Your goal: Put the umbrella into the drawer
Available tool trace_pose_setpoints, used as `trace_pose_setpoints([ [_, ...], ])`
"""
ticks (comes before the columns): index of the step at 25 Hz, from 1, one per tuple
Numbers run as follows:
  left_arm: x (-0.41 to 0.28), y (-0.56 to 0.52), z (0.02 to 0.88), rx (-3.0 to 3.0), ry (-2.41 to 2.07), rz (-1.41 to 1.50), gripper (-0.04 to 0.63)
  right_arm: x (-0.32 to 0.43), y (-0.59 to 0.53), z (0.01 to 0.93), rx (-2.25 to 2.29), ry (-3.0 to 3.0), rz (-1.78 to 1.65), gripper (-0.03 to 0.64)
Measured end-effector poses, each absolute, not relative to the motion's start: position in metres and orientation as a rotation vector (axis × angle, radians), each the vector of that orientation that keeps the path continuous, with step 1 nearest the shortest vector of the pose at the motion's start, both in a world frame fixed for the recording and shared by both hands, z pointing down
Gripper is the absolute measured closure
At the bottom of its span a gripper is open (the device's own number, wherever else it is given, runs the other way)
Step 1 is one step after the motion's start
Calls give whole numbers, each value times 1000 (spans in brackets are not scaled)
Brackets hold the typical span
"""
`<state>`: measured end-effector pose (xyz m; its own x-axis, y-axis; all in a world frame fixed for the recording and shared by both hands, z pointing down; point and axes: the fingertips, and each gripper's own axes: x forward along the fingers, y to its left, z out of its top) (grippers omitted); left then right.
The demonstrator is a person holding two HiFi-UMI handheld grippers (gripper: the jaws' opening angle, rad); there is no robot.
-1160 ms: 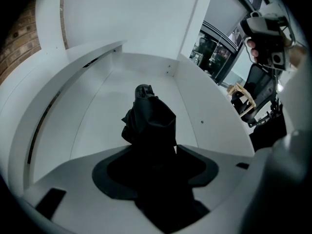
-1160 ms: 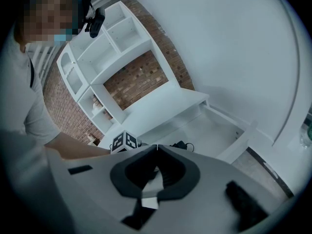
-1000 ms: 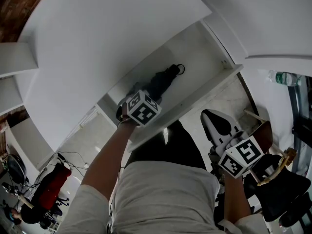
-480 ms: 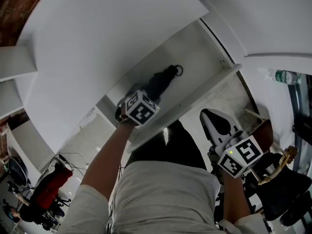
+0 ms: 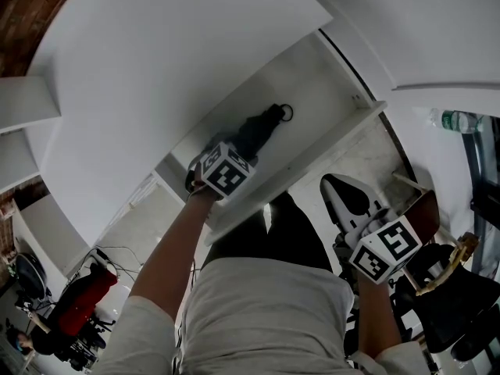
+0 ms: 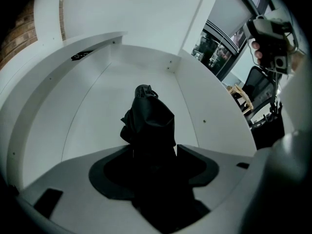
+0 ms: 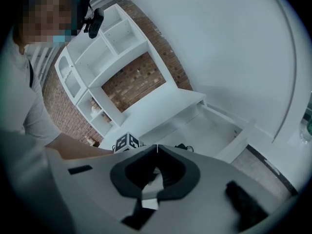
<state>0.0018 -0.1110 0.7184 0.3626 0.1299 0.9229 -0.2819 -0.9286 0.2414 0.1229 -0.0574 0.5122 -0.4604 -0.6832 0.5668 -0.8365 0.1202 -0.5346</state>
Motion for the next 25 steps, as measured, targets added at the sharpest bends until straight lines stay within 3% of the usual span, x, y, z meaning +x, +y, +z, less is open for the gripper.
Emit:
trace_pose_setpoints([
  [25, -1, -110, 714, 2254, -175, 1572, 280, 126, -50, 504, 1520, -2225, 1233, 589],
])
